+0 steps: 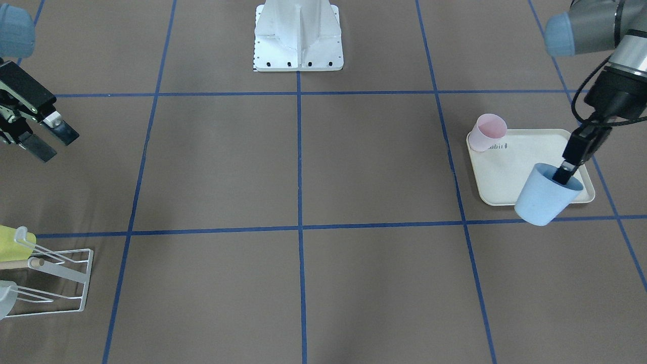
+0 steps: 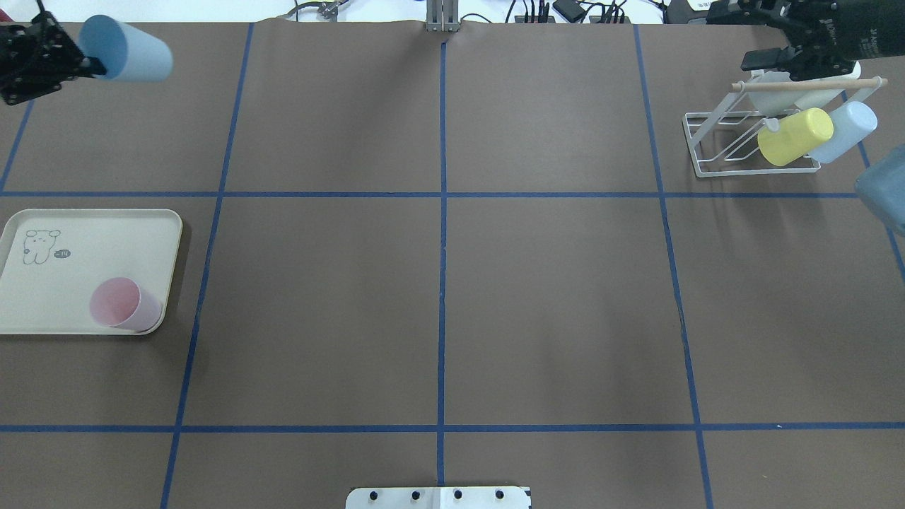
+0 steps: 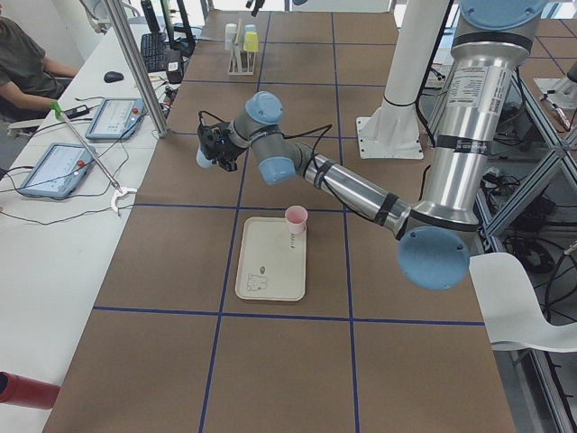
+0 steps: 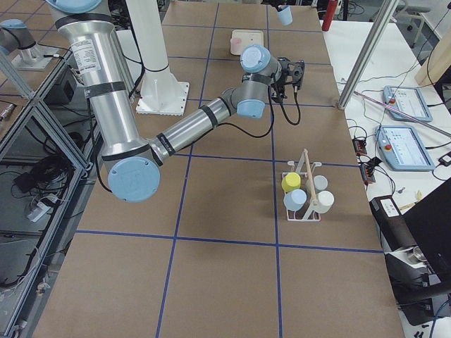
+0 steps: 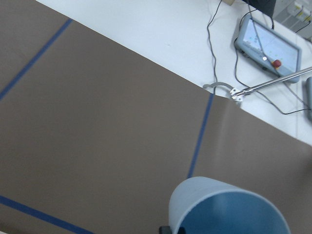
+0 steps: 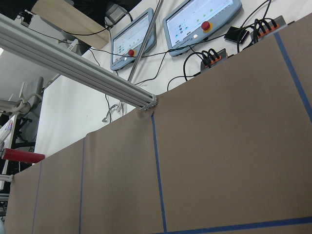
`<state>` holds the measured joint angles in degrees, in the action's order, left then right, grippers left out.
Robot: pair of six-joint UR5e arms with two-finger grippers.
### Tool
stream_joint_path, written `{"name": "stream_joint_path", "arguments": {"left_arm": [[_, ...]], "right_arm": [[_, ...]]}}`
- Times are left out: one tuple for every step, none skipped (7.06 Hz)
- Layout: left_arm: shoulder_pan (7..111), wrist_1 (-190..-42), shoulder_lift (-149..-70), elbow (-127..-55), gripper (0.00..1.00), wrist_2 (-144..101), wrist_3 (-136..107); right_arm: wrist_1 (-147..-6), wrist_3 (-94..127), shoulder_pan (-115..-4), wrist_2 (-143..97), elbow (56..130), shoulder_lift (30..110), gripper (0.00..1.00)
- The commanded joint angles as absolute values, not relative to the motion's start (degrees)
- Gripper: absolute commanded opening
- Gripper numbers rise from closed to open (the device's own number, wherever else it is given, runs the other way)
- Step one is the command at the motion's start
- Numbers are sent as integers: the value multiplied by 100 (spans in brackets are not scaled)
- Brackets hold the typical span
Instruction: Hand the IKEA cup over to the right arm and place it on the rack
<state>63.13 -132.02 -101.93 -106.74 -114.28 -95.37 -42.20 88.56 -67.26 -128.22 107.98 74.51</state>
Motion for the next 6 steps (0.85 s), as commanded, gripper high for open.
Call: {"name": "stream_joint_path", "arguments": {"left_arm": [[5671,-13841,-10799,-10644,0,-11206,-11454],[5538,-13991,-11080,-10591,0,-11197,-12000],[5441,-14184,-11196,-10573,0,-11189,-12354],[5406,-14568,-11197,-10504,0,-11049,-12531],[5405,-15451,-11197,-10207,0,-11039,-12864],[5405,-16608,-11197,-9813,0,-11039,-13441]], "right_arm": [[-4219,9453,-6514,-12788,10776,7140,100],[-4219,9979,-6226,-12527,10793,6911,100],[-4219,10315,-5840,-12168,10802,6656,100],[-4210,10823,-5314,-11442,10810,6358,100],[-4123,11037,-4778,-10739,10819,6128,100],[-3687,11213,-4224,-9922,10793,6091,100]]}}
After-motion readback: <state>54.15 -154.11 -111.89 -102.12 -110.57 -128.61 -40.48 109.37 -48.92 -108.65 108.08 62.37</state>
